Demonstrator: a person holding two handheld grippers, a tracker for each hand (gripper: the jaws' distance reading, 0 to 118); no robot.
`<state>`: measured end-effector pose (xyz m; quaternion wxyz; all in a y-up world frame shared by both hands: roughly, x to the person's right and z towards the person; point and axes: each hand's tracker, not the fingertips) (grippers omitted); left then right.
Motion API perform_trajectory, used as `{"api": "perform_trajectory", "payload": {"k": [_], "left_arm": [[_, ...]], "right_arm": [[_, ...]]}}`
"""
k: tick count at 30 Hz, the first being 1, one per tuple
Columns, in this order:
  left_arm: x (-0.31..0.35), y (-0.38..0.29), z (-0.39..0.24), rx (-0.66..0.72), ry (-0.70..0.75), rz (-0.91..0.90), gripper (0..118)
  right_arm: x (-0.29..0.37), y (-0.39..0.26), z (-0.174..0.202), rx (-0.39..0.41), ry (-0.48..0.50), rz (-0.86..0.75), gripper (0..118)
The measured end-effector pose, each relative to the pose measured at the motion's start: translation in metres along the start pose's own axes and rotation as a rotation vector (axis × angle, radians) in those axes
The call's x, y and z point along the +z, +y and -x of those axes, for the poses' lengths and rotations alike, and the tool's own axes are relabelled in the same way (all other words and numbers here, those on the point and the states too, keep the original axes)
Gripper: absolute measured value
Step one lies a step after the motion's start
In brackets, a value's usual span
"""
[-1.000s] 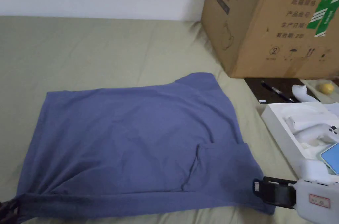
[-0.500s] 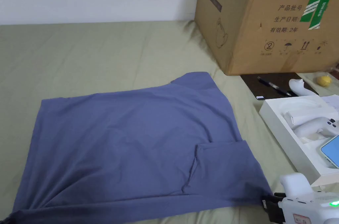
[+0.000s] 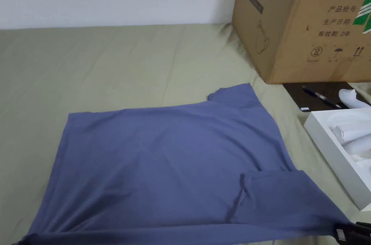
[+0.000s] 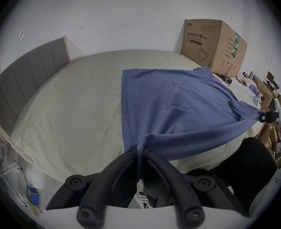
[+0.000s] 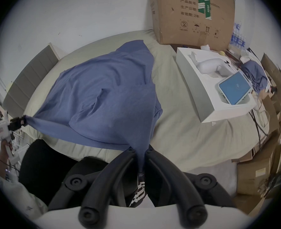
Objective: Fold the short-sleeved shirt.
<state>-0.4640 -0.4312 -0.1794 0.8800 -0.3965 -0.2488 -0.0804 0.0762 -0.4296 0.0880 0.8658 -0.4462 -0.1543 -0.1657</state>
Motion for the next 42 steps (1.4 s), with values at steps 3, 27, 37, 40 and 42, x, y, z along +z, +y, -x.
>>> {"api": "perform_trajectory", "payload": {"k": [3, 27, 37, 40, 42], "left_arm": [[-0.007, 0.020, 0.001, 0.005, -0.011, 0.067, 4], [-0.130, 0.095, 0.025, 0.178, -0.033, -0.075, 117], [-0.006, 0.058, -0.024, 0.054, -0.042, -0.278, 0], [0.015, 0.051, -0.030, 0.059, -0.084, -0.306, 0], [0.022, 0.048, -0.036, 0.039, -0.073, -0.325, 0]], "right_arm": [[0.004, 0.023, 0.001, -0.027, 0.008, 0.023, 5], [-0.114, 0.151, 0.004, -0.276, -0.029, -0.245, 111], [0.023, 0.056, 0.061, -0.162, 0.079, -0.577, 0], [0.034, 0.045, 0.061, -0.156, 0.113, -0.582, 0], [0.030, 0.052, 0.059, -0.140, 0.097, -0.554, 0]]}}
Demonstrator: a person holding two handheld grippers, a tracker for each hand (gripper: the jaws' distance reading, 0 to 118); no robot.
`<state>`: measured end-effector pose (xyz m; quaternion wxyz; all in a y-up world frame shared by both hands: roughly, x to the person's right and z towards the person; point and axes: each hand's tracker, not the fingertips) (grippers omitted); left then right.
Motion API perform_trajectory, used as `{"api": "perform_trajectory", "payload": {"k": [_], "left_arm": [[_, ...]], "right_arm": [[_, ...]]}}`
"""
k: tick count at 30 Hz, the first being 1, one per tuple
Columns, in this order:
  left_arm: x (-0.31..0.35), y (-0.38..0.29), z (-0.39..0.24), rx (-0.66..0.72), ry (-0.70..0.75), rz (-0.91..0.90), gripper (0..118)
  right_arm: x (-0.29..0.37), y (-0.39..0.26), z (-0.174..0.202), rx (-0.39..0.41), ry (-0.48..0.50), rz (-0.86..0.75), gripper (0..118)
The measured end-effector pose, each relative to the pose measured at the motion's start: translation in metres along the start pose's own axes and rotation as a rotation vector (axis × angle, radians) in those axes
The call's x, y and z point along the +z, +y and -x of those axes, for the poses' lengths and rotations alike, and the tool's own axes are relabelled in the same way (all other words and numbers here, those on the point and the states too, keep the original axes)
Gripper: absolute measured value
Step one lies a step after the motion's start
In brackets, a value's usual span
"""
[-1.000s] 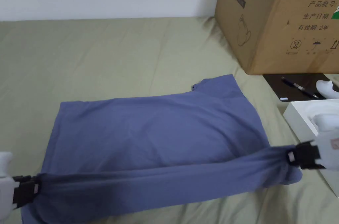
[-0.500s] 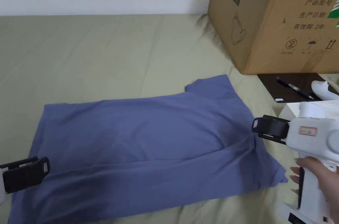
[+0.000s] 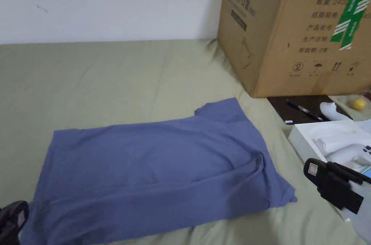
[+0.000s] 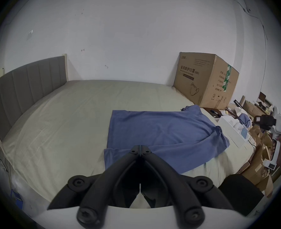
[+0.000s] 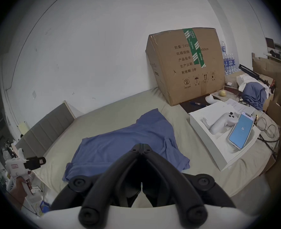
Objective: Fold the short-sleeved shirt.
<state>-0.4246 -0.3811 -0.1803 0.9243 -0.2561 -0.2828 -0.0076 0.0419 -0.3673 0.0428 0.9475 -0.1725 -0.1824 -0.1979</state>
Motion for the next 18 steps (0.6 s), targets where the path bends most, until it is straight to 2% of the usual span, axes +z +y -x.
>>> {"api": "perform_trajectory", "payload": {"k": [3, 6, 7, 8, 9, 10, 11, 12, 14, 18], "left_arm": [[0.002, 0.001, -0.002, -0.007, -0.003, -0.008, 0], [0.000, 0.001, 0.002, 0.062, -0.015, 0.001, 0], [-0.001, 0.000, 0.002, 0.069, -0.005, 0.003, 0], [-0.003, 0.000, 0.002, 0.074, 0.002, 0.006, 0], [-0.005, 0.000, 0.001, 0.076, 0.009, 0.012, 0], [-0.006, 0.001, 0.003, 0.077, 0.019, 0.024, 0], [-0.009, 0.001, 0.003, 0.072, 0.028, 0.038, 0], [-0.011, 0.001, 0.003, 0.066, 0.035, 0.049, 0], [-0.015, 0.001, 0.005, 0.056, 0.052, 0.067, 0], [-0.024, -0.001, 0.011, 0.090, 0.054, 0.103, 0]], "right_arm": [[-0.022, 0.010, -0.026, 0.006, -0.014, 0.145, 0], [-0.066, 0.016, -0.063, -0.078, 0.020, 0.338, 0], [-0.084, 0.016, -0.075, -0.132, 0.030, 0.393, 4], [-0.102, 0.014, -0.085, -0.170, 0.009, 0.442, 46], [-0.108, 0.012, -0.097, -0.199, -0.031, 0.469, 97], [-0.125, 0.008, -0.107, -0.239, -0.053, 0.519, 118], [-0.138, 0.003, -0.116, -0.267, -0.054, 0.580, 110], [-0.142, 0.000, -0.123, -0.324, -0.011, 0.533, 107], [-0.144, -0.014, -0.134, -0.366, -0.068, 0.569, 108], [-0.174, -0.024, -0.147, -0.436, -0.085, 0.606, 106]]}}
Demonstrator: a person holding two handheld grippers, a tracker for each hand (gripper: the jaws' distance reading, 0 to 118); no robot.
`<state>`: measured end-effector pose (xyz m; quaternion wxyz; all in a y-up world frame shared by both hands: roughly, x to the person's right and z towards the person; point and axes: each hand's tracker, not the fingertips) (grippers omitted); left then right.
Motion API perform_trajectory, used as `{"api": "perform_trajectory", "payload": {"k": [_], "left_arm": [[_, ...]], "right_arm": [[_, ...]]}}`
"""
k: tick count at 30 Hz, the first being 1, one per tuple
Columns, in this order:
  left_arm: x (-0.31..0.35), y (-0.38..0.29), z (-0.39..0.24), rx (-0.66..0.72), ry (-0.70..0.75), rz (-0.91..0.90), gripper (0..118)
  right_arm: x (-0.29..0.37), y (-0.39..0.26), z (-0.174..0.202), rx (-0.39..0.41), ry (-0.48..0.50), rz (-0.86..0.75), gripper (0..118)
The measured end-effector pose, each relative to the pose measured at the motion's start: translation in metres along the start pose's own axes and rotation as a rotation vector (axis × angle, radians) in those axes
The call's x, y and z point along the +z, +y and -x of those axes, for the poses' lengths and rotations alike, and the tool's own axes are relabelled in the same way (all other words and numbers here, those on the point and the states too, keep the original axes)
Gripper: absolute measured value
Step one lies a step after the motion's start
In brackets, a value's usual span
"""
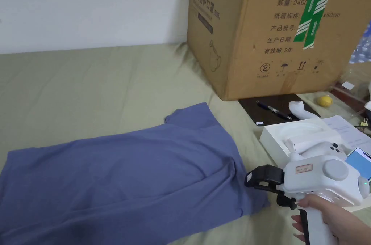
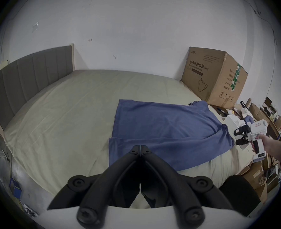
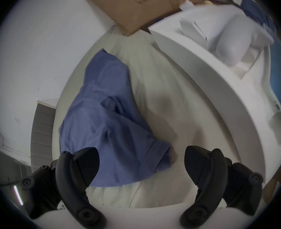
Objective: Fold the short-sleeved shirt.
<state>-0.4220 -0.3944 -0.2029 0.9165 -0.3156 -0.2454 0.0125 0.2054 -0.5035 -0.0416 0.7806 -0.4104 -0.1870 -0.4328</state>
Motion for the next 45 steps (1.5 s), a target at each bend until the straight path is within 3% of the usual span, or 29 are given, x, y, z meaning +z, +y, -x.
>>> {"api": "perform_trajectory", "payload": {"k": [2, 4, 5, 6, 7, 12, 14, 20, 21, 22, 23, 24, 25, 27, 32, 34, 36, 37, 38, 41, 43, 45], "left_arm": [[-0.007, -0.001, 0.003, 0.029, 0.010, 0.020, 0], [-0.012, -0.003, 0.008, 0.063, 0.021, 0.036, 0], [-0.015, -0.004, 0.010, 0.083, 0.025, 0.044, 0], [-0.017, -0.005, 0.012, 0.097, 0.028, 0.050, 0], [-0.019, -0.006, 0.013, 0.111, 0.037, 0.056, 0], [-0.021, -0.009, 0.026, 0.188, 0.042, 0.084, 0], [-0.028, -0.004, 0.033, 0.200, 0.051, 0.117, 0], [-0.069, 0.003, 0.075, 0.279, 0.012, 0.364, 1], [-0.075, 0.002, 0.078, 0.289, 0.009, 0.385, 12], [-0.081, 0.001, 0.080, 0.287, 0.027, 0.395, 40], [-0.086, -0.003, 0.082, 0.283, 0.048, 0.403, 89], [-0.093, -0.007, 0.086, 0.277, 0.073, 0.420, 114], [-0.099, -0.011, 0.086, 0.264, 0.108, 0.443, 117], [-0.109, -0.016, 0.085, 0.248, 0.103, 0.417, 116], [-0.145, -0.032, 0.063, -0.035, 0.221, 0.621, 115], [-0.141, -0.030, 0.050, -0.117, 0.223, 0.558, 107], [-0.131, -0.024, 0.033, -0.145, 0.169, 0.534, 74], [-0.127, -0.021, 0.027, -0.162, 0.152, 0.526, 48], [-0.126, -0.019, 0.021, -0.181, 0.150, 0.528, 1], [-0.129, -0.012, 0.017, -0.252, 0.130, 0.548, 1], [-0.128, -0.006, 0.021, -0.298, 0.191, 0.524, 1], [-0.124, 0.004, 0.029, -0.249, 0.169, 0.513, 1]], "right_arm": [[-0.009, -0.002, -0.002, -0.029, 0.027, 0.032, 105], [-0.013, -0.002, 0.005, -0.016, 0.003, 0.046, 96], [-0.008, -0.003, 0.006, 0.018, -0.046, 0.023, 67], [-0.005, -0.003, 0.007, 0.057, -0.069, -0.006, 15], [-0.004, -0.007, 0.011, 0.061, -0.034, 0.000, 7], [0.012, -0.012, 0.018, 0.163, 0.016, 0.006, 6], [0.022, -0.011, 0.019, 0.167, 0.038, -0.007, 6], [0.032, -0.019, 0.037, 0.213, 0.057, -0.009, 6], [0.031, -0.022, 0.039, 0.222, 0.054, -0.002, 6], [0.030, -0.025, 0.043, 0.232, 0.048, 0.003, 6], [0.029, -0.025, 0.044, 0.237, 0.046, 0.006, 6], [0.027, -0.027, 0.046, 0.241, 0.046, 0.011, 6], [0.026, -0.029, 0.048, 0.244, 0.049, 0.016, 6], [0.027, -0.033, 0.053, 0.246, 0.048, 0.025, 6], [0.025, -0.030, 0.049, 0.228, 0.047, 0.037, 6], [0.024, -0.030, 0.048, 0.225, 0.045, 0.038, 7], [0.023, -0.029, 0.047, 0.236, 0.034, 0.036, 6], [0.023, -0.030, 0.049, 0.247, 0.028, 0.034, 7], [0.024, -0.031, 0.051, 0.258, 0.025, 0.031, 6], [0.025, -0.032, 0.054, 0.296, 0.011, 0.022, 6], [0.029, -0.030, 0.054, 0.329, 0.008, 0.014, 6], [0.039, -0.029, 0.058, 0.371, -0.010, 0.004, 6]]}}
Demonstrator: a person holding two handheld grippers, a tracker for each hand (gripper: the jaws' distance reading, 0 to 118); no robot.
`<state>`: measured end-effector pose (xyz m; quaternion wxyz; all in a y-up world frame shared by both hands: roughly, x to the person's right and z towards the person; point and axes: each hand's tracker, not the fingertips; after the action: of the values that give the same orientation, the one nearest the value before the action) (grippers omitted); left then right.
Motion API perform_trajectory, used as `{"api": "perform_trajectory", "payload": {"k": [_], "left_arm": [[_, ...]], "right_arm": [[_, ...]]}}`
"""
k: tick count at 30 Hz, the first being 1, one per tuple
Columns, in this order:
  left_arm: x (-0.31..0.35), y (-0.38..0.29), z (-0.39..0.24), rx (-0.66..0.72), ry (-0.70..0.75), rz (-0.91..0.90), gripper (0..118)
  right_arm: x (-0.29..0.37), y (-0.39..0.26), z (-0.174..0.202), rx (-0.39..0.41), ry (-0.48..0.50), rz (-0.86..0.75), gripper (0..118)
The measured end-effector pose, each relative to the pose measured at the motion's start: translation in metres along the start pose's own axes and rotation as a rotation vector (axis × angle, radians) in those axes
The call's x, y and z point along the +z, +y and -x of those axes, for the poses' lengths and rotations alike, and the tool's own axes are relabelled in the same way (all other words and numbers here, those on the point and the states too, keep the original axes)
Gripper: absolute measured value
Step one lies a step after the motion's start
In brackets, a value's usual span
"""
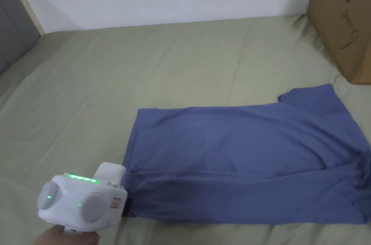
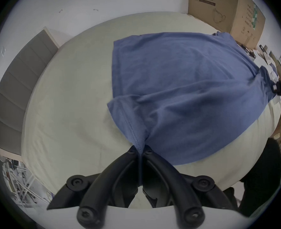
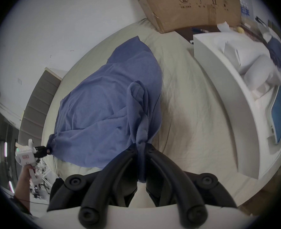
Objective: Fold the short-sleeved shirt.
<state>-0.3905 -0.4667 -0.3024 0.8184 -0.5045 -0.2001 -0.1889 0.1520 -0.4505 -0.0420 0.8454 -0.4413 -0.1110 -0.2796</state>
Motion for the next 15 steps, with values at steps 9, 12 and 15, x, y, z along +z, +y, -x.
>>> {"api": "perform_trajectory", "payload": {"k": [9, 12, 15], "left_arm": [[0.054, -0.018, 0.029, 0.065, -0.074, -0.043, 1], [0.066, -0.039, 0.029, 0.079, -0.135, -0.023, 1], [0.058, -0.057, 0.027, 0.077, -0.145, -0.007, 1]], "right_arm": [[0.070, -0.012, 0.000, 0.035, 0.012, 0.045, 6], [0.082, -0.036, -0.005, -0.021, -0.003, 0.088, 6], [0.074, -0.060, -0.017, -0.060, -0.013, 0.131, 7]]}}
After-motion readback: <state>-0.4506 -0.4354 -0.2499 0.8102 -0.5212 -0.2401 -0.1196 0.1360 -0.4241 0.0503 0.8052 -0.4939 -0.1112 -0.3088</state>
